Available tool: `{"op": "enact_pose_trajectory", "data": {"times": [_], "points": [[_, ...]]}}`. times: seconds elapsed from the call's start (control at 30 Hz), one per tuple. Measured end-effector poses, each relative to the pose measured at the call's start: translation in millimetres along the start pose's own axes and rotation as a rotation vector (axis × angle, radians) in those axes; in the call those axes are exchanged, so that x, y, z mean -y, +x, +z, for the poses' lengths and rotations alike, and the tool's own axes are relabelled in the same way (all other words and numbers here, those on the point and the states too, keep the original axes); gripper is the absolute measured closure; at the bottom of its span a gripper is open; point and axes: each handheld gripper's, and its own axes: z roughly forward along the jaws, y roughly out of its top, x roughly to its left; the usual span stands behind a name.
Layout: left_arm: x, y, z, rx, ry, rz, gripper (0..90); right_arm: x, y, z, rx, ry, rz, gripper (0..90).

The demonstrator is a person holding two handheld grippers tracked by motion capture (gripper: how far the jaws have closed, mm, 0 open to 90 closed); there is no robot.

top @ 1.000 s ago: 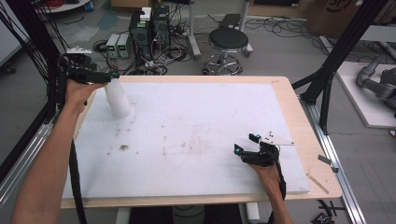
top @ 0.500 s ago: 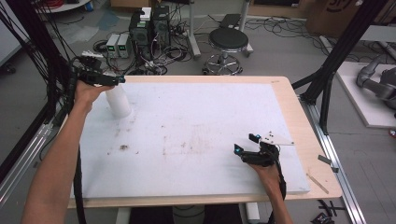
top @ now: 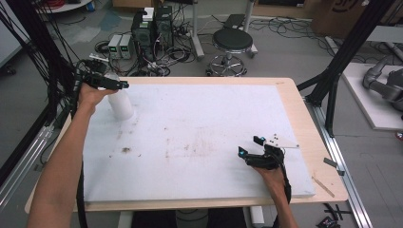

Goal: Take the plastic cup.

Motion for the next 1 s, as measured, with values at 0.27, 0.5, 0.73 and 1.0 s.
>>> {"op": "enact_pose_trajectory", "data": {"times": [0.27,0.5,0.73,1.0], "points": [[0.7,-0.5,3.1,-0.002,0.023,0.002,11.1,0.0,-0.3,0.1,0.001,0.0,0.001,17.7],[1.2,0.2,2.3,0.018,0.039,-0.013,20.3,-0.2,-0.8,0.5,0.003,0.001,0.003,17.7],[1.0,-1.7,3.1,0.035,0.049,0.005,30.7,-0.1,-0.2,0.2,0.005,0.001,0.001,17.7],[1.5,0.7,0.7,0.041,0.04,-0.009,36.3,-0.2,-0.5,0.4,0.006,0.002,0.001,17.7]]}}
